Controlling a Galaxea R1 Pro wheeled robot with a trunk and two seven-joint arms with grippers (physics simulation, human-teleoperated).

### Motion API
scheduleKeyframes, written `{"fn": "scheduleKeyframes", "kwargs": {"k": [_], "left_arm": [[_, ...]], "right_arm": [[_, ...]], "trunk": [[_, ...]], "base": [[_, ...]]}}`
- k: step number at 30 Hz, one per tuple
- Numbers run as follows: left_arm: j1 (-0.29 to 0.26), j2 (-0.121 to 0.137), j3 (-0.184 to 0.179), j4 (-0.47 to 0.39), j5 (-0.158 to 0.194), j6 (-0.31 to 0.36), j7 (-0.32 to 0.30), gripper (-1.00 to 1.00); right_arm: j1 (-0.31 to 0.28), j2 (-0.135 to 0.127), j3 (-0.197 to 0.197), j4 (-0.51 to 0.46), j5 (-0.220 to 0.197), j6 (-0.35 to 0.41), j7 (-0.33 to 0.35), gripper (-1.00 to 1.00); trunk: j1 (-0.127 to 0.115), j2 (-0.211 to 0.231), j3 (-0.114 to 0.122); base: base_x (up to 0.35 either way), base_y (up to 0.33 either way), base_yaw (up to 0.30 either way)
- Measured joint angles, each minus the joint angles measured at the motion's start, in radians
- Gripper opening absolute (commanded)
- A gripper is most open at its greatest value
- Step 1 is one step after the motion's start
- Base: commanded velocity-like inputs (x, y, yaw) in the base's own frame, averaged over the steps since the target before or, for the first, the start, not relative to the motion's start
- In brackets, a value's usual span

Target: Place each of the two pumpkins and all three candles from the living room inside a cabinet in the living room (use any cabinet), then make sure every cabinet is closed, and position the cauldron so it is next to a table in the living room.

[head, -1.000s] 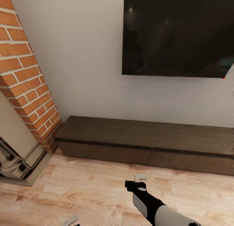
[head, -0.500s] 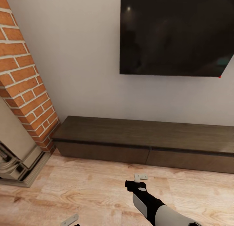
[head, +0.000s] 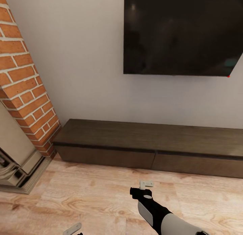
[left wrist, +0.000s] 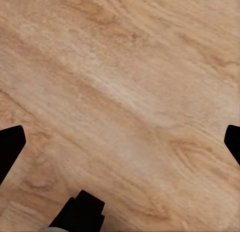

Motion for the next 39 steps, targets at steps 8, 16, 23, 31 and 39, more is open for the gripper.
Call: {"fn": "scheduleKeyframes", "kwargs": {"k": [8, 16, 23, 31, 39], "left_arm": [[0.000, 0.000, 0.000, 0.001, 0.000, 0.000, -0.001, 1.00], [0.000, 0.000, 0.000, 0.001, 0.000, 0.000, -0.001, 1.00], [0.000, 0.000, -0.003, 0.001, 0.000, 0.000, -0.002, 1.00], [0.000, 0.005, -0.006, 0.001, 0.003, 0.005, -0.047, 1.00], [-0.003, 0.068, 0.012, -0.014, 0.018, 0.084, -0.235, 1.00]], "right_arm": [[0.000, 0.002, 0.000, 0.000, 0.000, 0.004, -0.006, 1.00], [0.000, 0.000, 0.000, 0.000, 0.000, 0.001, -0.001, 1.00], [0.000, 0.000, -0.001, 0.000, 0.000, 0.001, 0.001, 1.00], [0.000, 0.000, -0.003, -0.012, -0.008, 0.000, 0.003, 1.00], [0.000, 0.000, -0.008, -0.016, -0.013, 0.001, 0.017, 1.00]], "trunk": [[0.031, -0.056, -0.025], [0.061, -0.112, -0.050], [0.088, -0.161, -0.070], [0.119, -0.217, -0.084], [0.150, -0.273, -0.106]], "base": [[0.000, 0.000, -0.017], [0.000, 0.000, -0.023], [0.000, 0.000, -0.022], [0.000, 0.000, -0.165], [0.000, 0.000, -0.033]]}}
